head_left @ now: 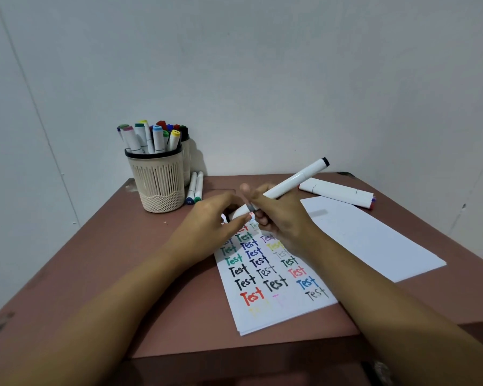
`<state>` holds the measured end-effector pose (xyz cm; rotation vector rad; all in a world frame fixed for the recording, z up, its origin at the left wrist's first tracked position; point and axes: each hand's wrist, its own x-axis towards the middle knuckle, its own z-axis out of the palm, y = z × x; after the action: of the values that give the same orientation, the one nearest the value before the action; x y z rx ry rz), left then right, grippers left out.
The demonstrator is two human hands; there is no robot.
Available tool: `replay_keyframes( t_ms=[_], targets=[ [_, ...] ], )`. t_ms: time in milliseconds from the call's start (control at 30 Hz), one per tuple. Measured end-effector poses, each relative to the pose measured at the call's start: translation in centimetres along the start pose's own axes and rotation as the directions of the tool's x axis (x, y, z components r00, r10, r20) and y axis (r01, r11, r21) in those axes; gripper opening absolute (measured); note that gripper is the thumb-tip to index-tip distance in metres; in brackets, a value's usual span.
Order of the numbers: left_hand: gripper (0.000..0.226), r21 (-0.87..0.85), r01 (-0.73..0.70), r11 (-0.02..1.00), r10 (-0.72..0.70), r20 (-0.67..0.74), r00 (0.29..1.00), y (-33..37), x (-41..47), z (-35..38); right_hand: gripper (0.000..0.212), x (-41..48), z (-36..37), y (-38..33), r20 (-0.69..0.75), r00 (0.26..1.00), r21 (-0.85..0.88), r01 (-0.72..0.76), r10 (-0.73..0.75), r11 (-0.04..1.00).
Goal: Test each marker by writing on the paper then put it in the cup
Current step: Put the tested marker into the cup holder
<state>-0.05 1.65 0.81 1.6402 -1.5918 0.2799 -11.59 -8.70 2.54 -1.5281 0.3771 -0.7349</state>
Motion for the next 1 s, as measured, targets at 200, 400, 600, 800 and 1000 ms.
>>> replay_keyframes(
  t_ms=[200,400,600,800,1000],
  targets=[
    [0.015,0.025,0.026,0.999,-0.026,-0.011,1.0,0.3,-0.1,-0.3,0.045,0.1,-0.2,-0.5,0.012,0.995,0.131,-0.102,0.101,0.986],
    [0.038,0.091,-0.021,0.996,0.016,0.053,0.998,0.8,-0.2,-0.2,0.04,0.1,-0.1,0.0,-0.044,0.998,0.085,-0.04,0.044,0.996],
    [0.033,0.116,-0.061,0.991,0.06,0.013,0.998,0.6,-0.5,0.1,0.027,0.3,0.1,0.5,-0.054,0.995,0.171,-0.07,0.08,0.983],
    [0.025,0.088,-0.099,0.991,0.099,0.0,0.995,0.7,-0.7,0.3,0.029,0.6,0.1,0.9,-0.044,0.994,0.188,-0.092,0.102,0.978],
    [0.029,0.119,-0.089,0.989,0.088,0.015,0.996,0.7,-1.0,0.4,0.029,0.5,0.2,1.2,-0.034,0.992,0.171,-0.117,0.125,0.978]
  ],
)
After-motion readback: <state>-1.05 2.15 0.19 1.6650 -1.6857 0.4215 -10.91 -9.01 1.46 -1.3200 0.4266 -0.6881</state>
